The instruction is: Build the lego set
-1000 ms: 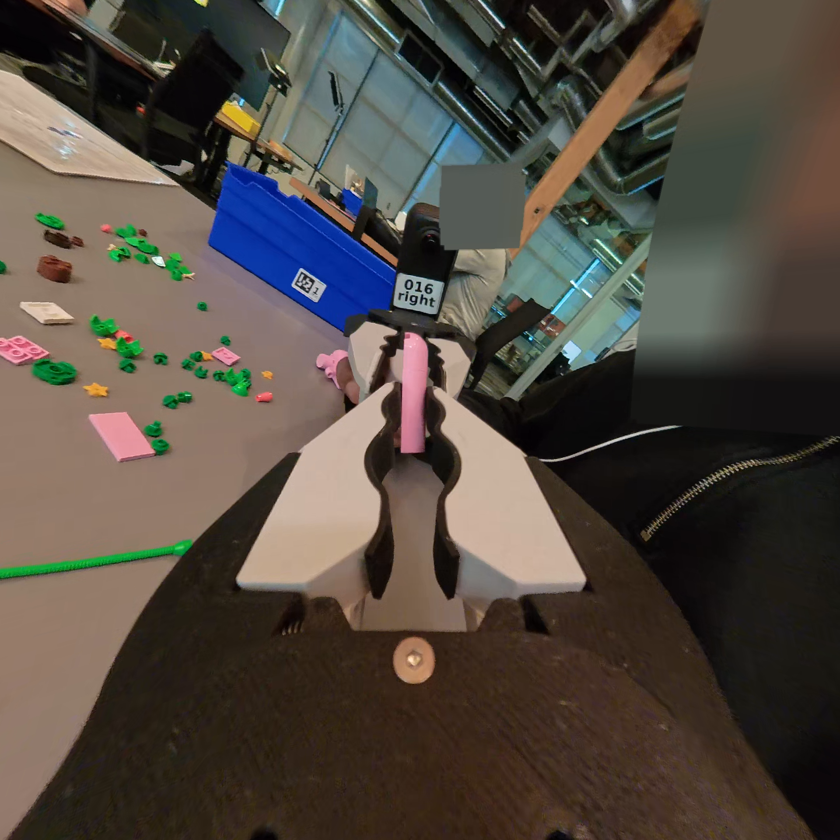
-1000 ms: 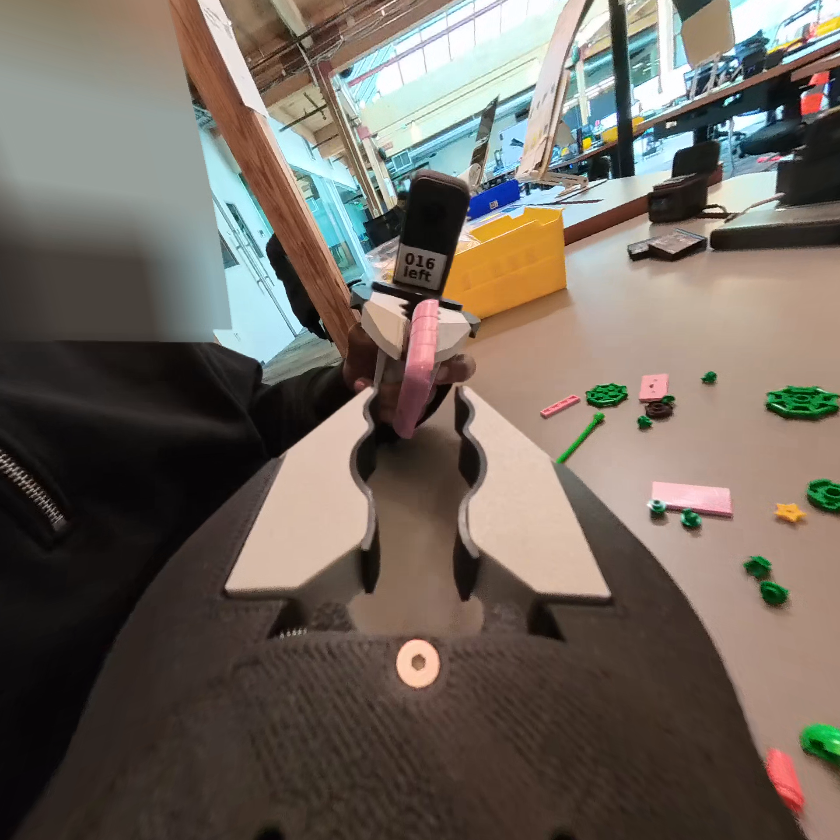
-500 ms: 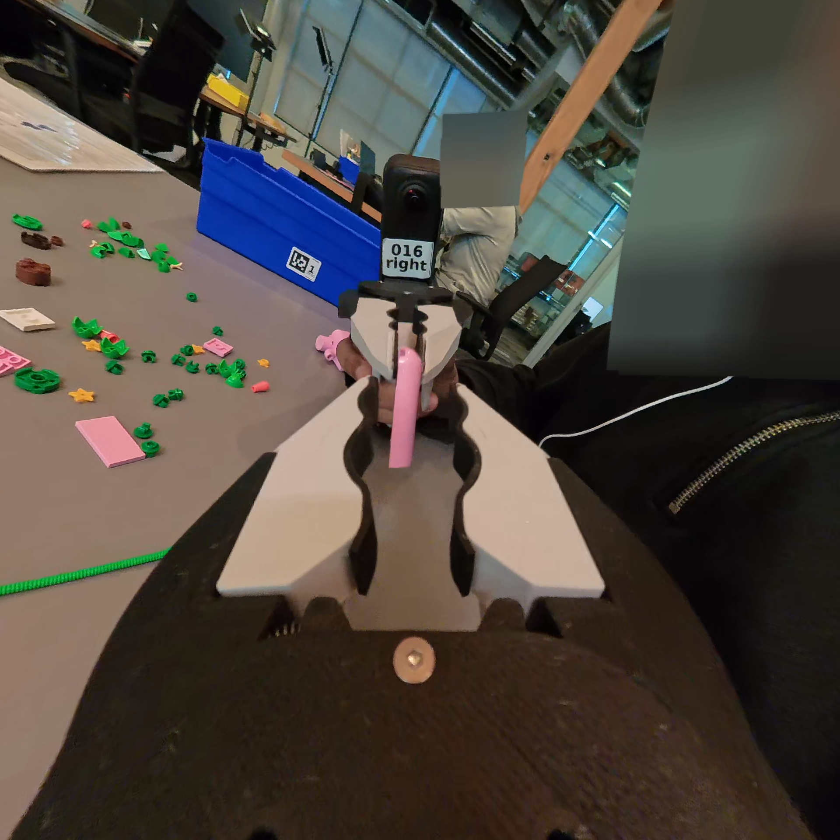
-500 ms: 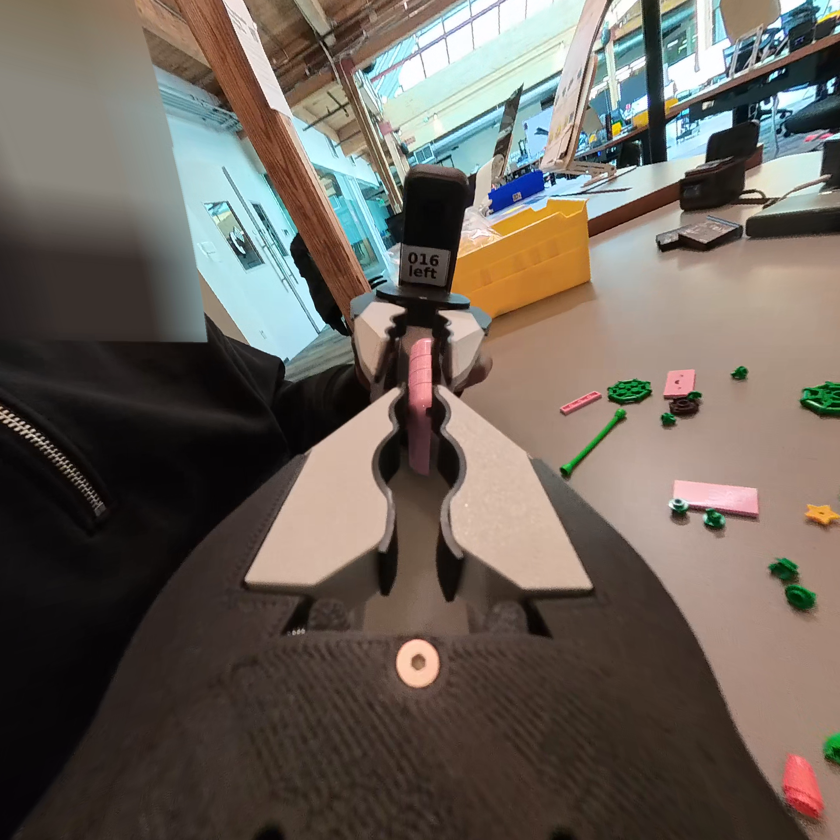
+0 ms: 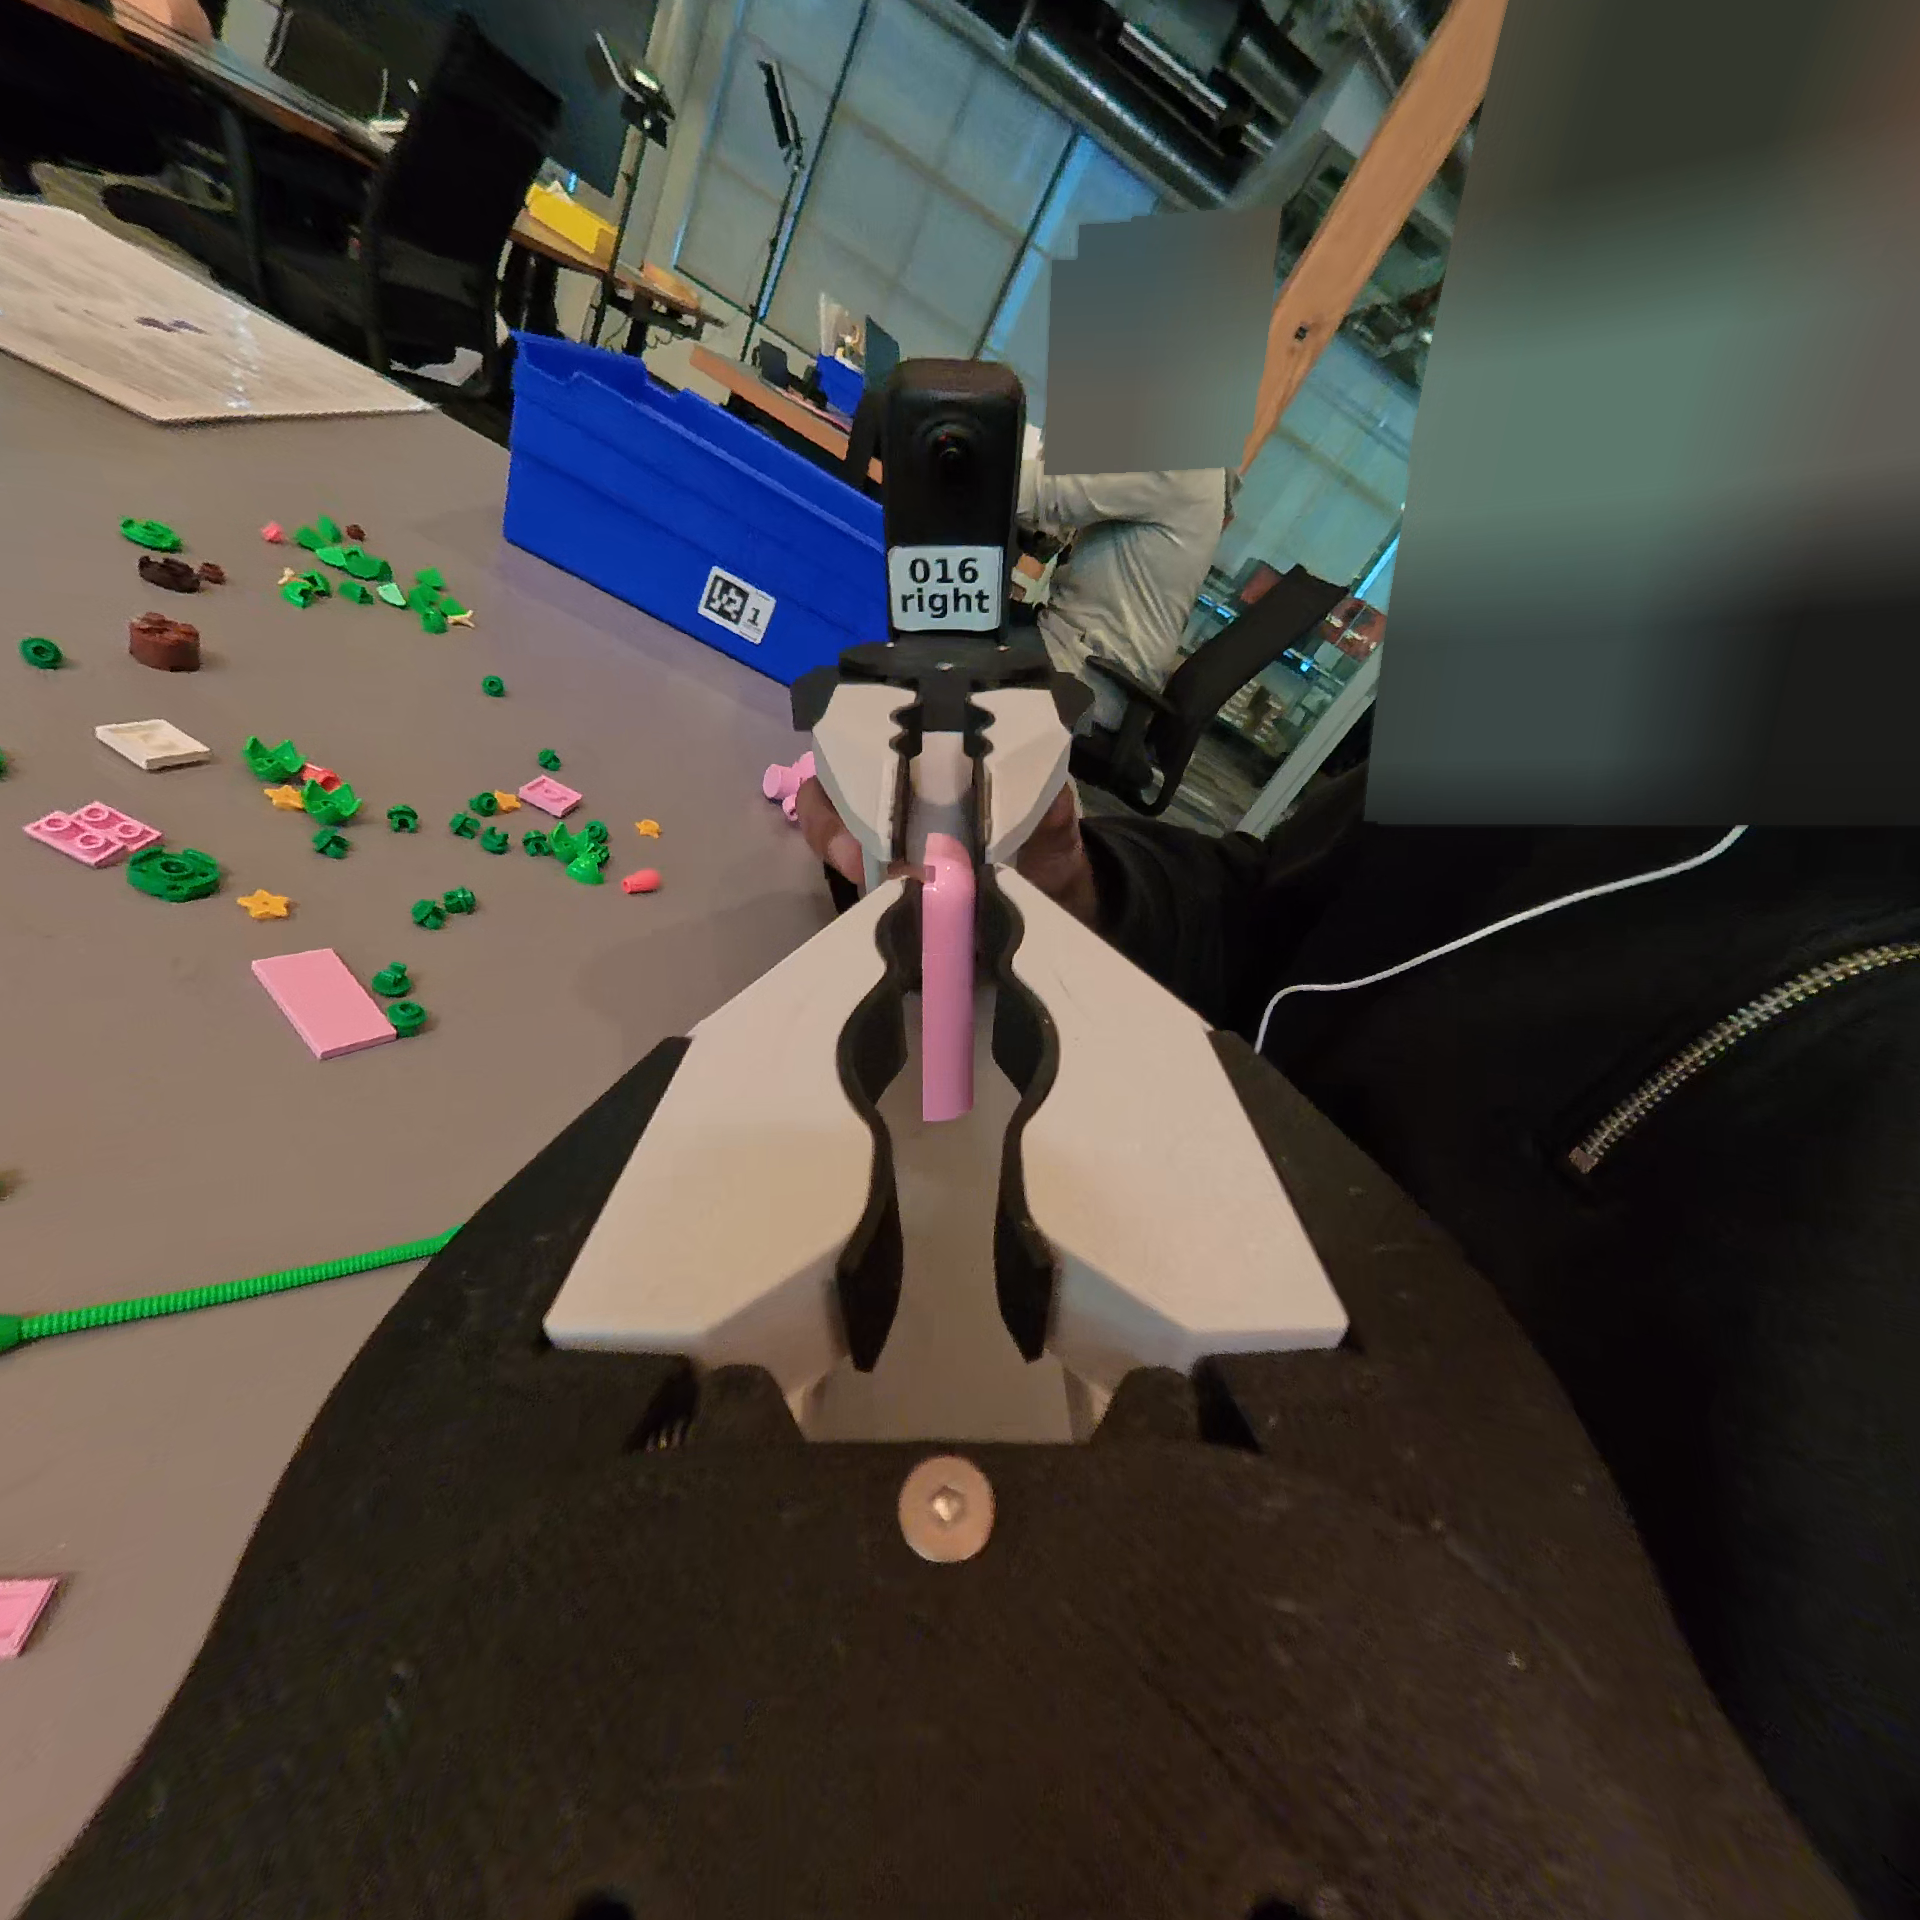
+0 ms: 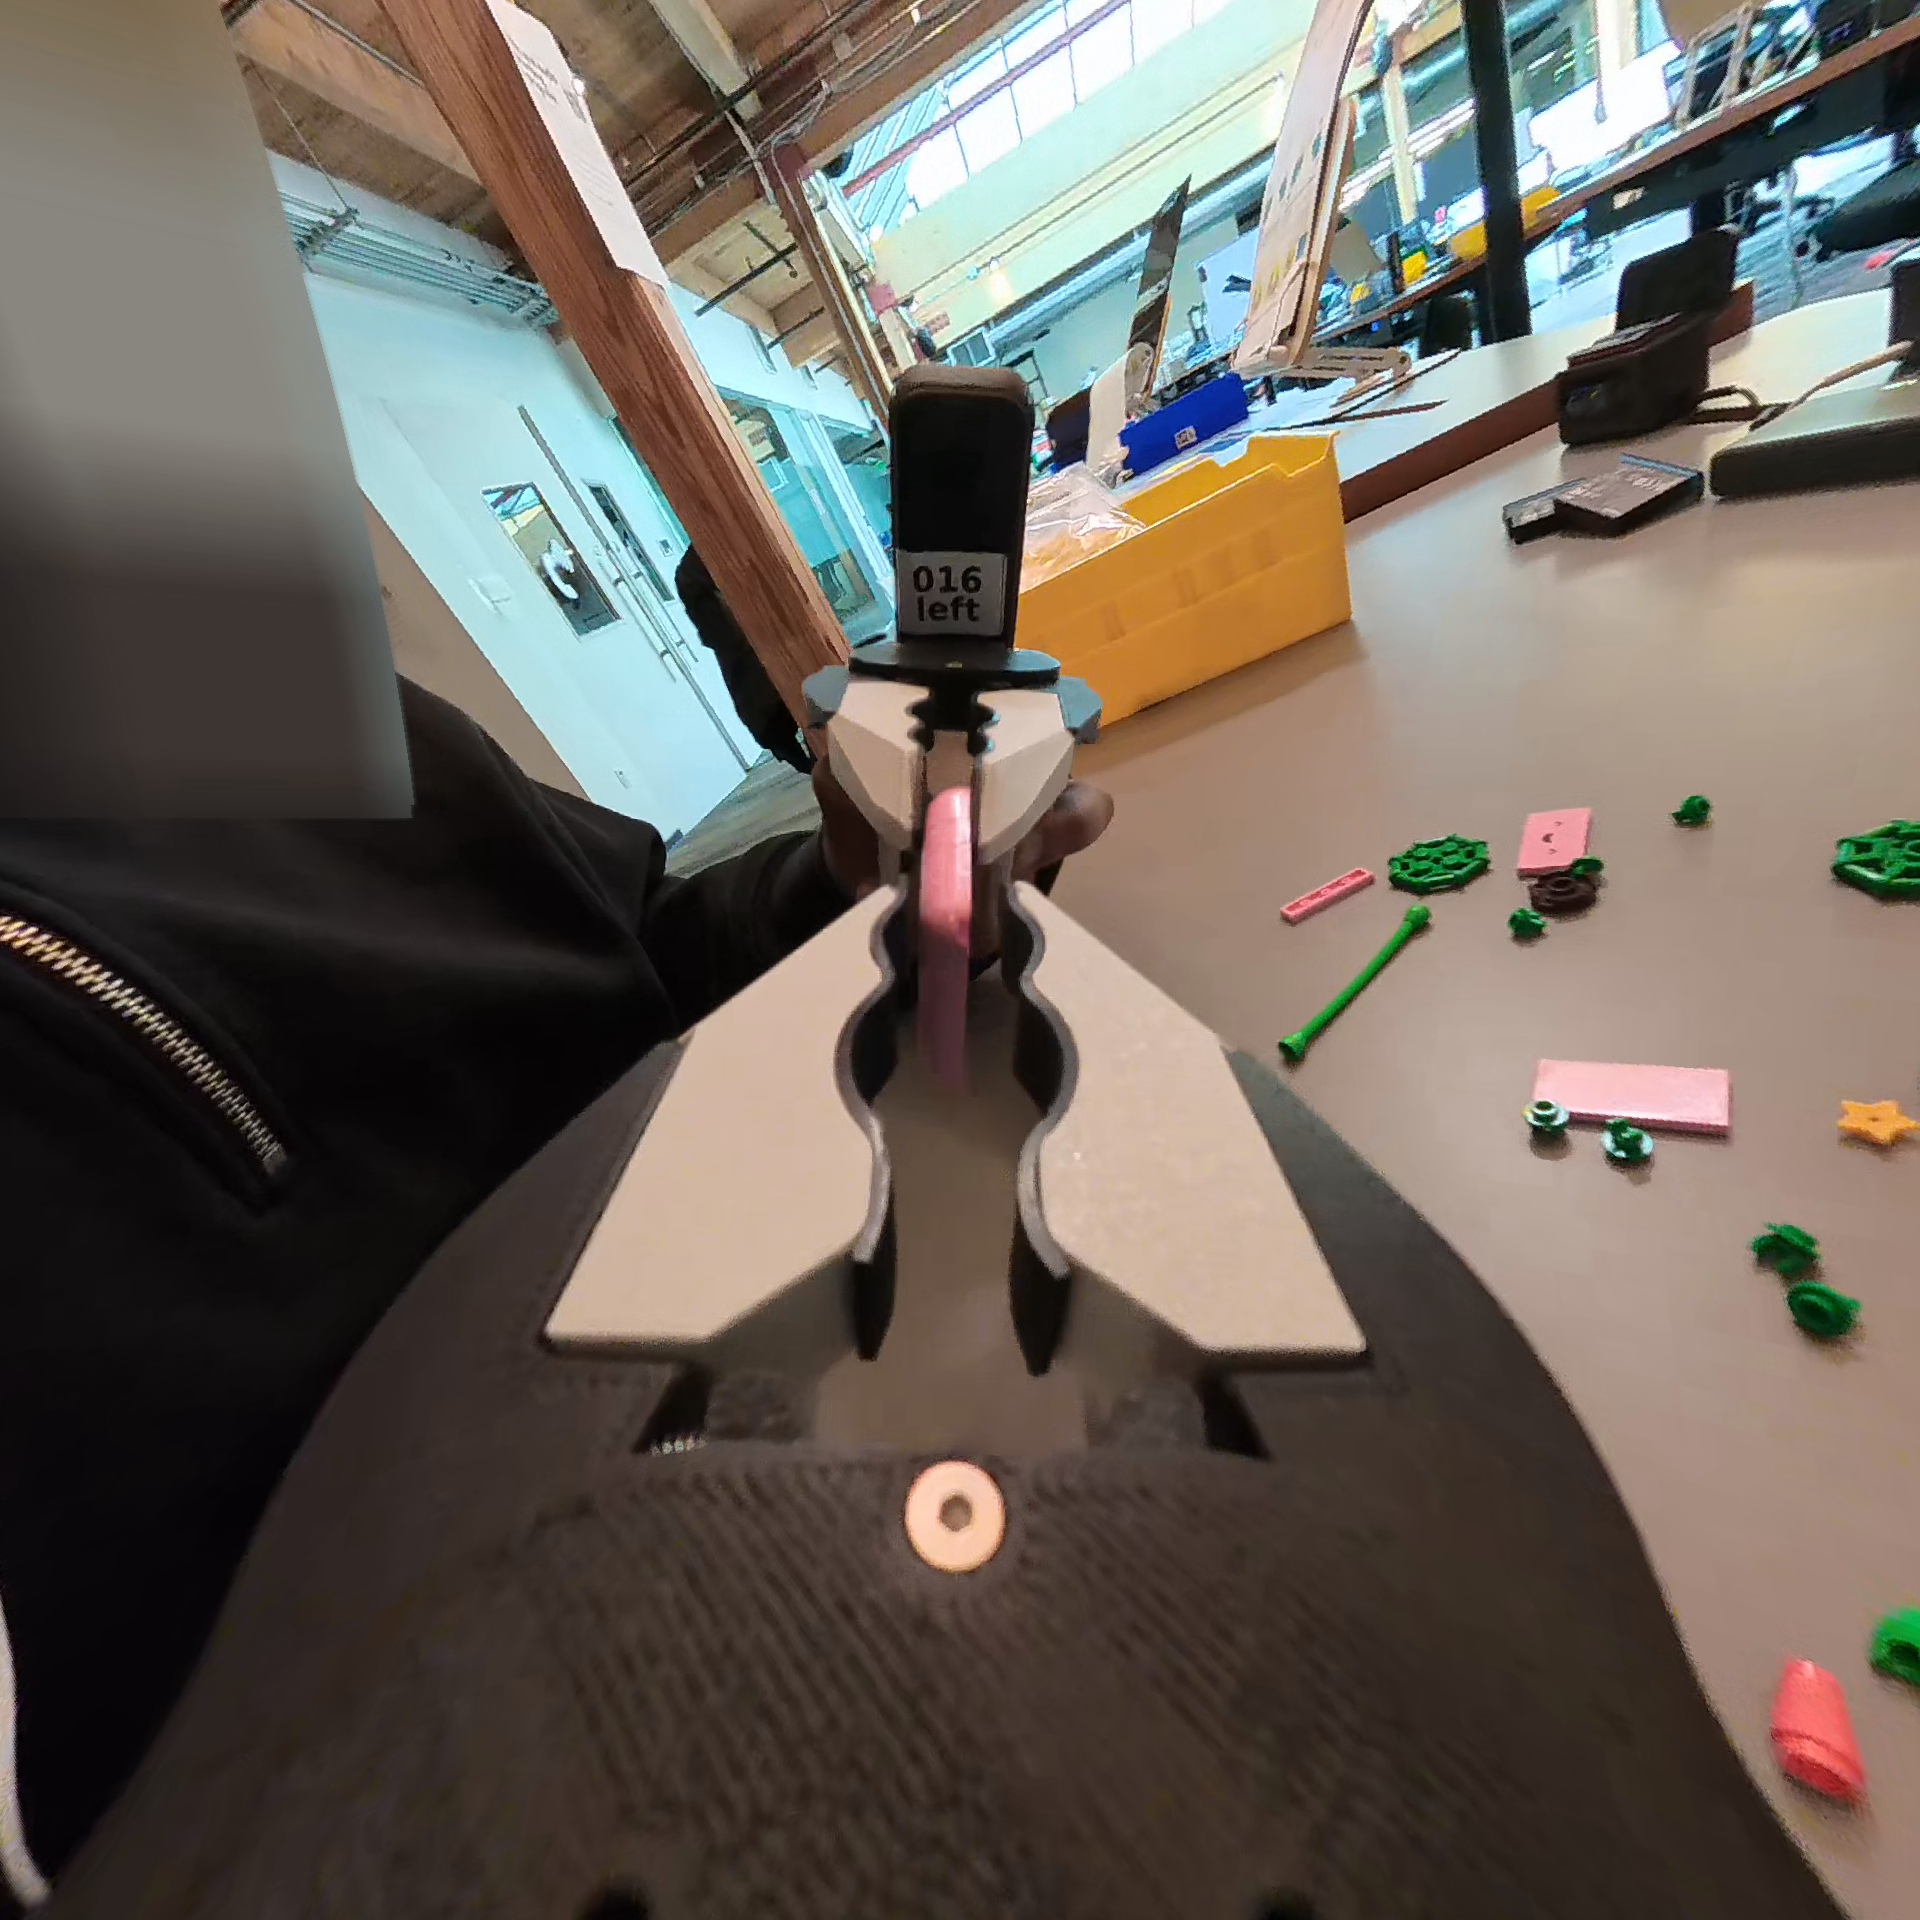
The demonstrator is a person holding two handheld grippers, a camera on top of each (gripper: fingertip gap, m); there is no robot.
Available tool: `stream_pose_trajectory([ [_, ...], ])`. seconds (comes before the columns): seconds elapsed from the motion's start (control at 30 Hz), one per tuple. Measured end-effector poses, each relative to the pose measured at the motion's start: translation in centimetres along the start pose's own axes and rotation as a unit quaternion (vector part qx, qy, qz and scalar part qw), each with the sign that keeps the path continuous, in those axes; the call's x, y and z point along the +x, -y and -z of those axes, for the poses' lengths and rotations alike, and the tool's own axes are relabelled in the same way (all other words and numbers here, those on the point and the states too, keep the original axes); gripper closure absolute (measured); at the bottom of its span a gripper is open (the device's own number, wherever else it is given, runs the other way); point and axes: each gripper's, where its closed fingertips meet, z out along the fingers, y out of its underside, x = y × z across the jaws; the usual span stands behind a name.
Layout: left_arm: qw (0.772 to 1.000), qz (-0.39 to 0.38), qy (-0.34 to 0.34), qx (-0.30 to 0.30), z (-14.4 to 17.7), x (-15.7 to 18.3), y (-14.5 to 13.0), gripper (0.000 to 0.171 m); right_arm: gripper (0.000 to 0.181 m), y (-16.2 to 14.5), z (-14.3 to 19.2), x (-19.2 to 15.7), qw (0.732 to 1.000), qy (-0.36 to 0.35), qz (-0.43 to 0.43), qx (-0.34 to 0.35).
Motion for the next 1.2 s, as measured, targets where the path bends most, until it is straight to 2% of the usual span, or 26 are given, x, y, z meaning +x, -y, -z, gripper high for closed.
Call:
stream_pose_trajectory([
  [0.27, 1.000, 0.004, -0.012, 0.001, 0.0, 0.4, 0.1, 0.166, 0.174, -0.4, -0.3, -0.7, 1.000, 0.021, -0.002, -0.008],
  [0.47, 1.000, -0.005, 0.000, -0.008, -0.2, 0.2, -0.2, 0.166, 0.174, -0.8, -0.1, -0.5, 1.000, 0.018, -0.004, -0.024],
  [0.67, 1.000, 0.018, 0.014, -0.003, -0.3, -0.6, -0.3, 0.165, 0.174, -0.8, -0.2, 0.5, 0.999, -0.001, -0.029, -0.027],
  [0.7, 0.999, 0.018, 0.034, -0.007, -0.3, -1.2, -0.4, 0.162, 0.174, -1.0, -0.3, 0.9, 0.999, -0.007, -0.044, -0.031],
  [0.77, 0.997, 0.002, 0.072, -0.030, -0.6, -2.3, -1.2, 0.128, 0.174, -2.1, -0.5, 1.5, 0.995, -0.012, -0.081, -0.064],
  [0.83, 0.996, -0.002, 0.082, -0.023, -0.4, -2.7, -1.0, 0.113, 0.173, -3.8, -0.3, 2.3, 0.986, -0.036, -0.116, -0.115],
  [1.0, 0.996, 0.001, 0.088, 0.009, 0.5, -3.1, 0.2, 0.110, 0.172, -5.9, 1.7, 5.7, 0.963, -0.146, -0.146, -0.171],
  [1.07, 0.996, -0.006, 0.092, 0.003, 0.4, -3.2, 0.0, 0.110, 0.171, -6.1, 1.9, 6.2, 0.960, -0.161, -0.146, -0.178],
  [1.13, 0.995, -0.018, 0.101, -0.008, 0.2, -3.3, -0.3, 0.110, 0.157, -6.5, 2.1, 6.8, 0.954, -0.181, -0.142, -0.193],
  [1.2, 0.993, -0.031, 0.109, -0.019, 0.0, -3.4, -0.7, 0.110, 0.153, -6.6, 2.2, 6.8, 0.953, -0.184, -0.135, -0.200],
])
